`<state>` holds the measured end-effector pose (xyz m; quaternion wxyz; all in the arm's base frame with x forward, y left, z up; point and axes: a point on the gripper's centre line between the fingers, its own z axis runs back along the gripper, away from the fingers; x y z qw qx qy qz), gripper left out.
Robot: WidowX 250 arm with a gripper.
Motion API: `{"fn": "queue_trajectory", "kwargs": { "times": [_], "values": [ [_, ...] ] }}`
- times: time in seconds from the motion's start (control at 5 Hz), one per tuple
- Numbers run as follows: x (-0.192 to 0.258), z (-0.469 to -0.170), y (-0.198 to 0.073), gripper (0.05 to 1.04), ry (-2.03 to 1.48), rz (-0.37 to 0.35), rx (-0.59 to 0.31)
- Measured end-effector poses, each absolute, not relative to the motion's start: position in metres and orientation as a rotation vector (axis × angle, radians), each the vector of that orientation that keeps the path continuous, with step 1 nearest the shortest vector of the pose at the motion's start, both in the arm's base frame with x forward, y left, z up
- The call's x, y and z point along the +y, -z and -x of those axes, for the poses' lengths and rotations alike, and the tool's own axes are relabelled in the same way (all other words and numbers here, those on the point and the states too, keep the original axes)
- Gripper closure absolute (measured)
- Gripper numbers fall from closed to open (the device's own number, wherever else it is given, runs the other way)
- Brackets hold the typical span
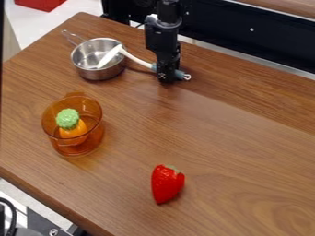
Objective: Move the blue and white spatula to bottom left corner of the table
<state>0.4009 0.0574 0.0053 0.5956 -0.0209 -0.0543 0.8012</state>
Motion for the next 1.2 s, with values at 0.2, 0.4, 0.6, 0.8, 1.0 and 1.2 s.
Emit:
{"fn": "queue_trajectory", "kwargs": {
  "times": [0.2,0.4,0.6,0.8,1.0,1.2],
  "values": [
    [0.061,-0.397,-0.01,0.827,-1.844,0.041,-0.067],
    [0.063,-0.397,-0.01,0.852,-1.833,0.031,-0.079],
    [0.067,-0.397,-0.01,0.852,-1.843,0.023,-0.098],
    [0.069,-0.395,-0.019,0.853,-1.848,-0.007,-0.154],
    [0.076,-0.395,-0.046,0.853,-1.825,0.0,-0.234],
    [0.071,-0.391,-0.055,0.853,-1.762,-0.012,-0.182]
  ]
}}
